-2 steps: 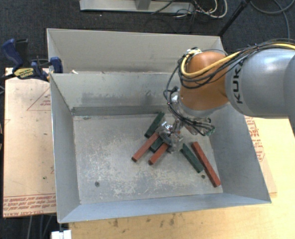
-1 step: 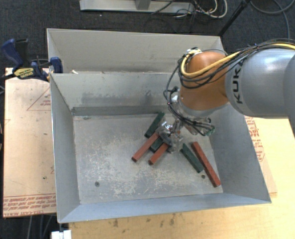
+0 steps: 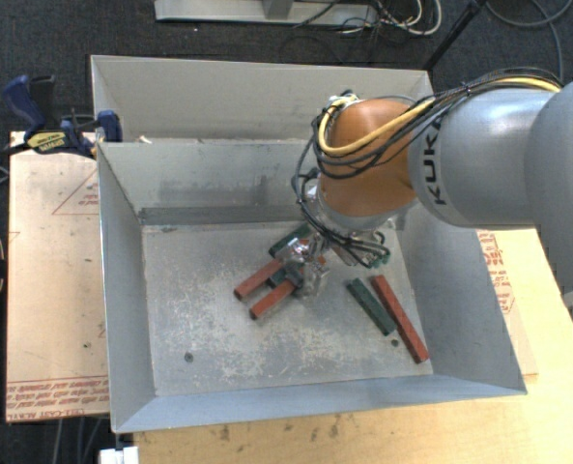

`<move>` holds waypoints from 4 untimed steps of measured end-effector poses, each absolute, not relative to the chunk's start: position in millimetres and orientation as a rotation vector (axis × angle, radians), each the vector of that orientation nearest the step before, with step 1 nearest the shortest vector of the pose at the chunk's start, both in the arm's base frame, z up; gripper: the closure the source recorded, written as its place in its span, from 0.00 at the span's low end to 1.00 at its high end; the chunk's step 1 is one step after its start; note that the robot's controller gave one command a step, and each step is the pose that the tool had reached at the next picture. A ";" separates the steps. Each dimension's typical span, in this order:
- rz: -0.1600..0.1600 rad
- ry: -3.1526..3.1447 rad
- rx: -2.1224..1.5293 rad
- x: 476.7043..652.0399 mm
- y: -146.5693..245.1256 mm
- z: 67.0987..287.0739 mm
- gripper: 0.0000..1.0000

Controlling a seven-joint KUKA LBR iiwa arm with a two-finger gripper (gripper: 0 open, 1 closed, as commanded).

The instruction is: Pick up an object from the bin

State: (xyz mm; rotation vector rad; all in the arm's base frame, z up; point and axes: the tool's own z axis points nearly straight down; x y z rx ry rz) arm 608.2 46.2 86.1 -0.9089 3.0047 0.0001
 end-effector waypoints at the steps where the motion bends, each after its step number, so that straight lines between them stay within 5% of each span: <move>1: 0.008 2.999 -0.922 630.6 58.9 99.0 1.00; 2: 0.002 3.018 -0.857 646.0 44.6 121.5 0.00; 3: 0.002 3.018 -0.856 645.9 44.5 121.3 0.00; 4: 0.001 2.855 -1.298 647.3 74.7 73.6 1.00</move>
Offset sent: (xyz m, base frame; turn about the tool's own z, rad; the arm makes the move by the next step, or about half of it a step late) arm 0.0369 -0.0025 0.0350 0.0325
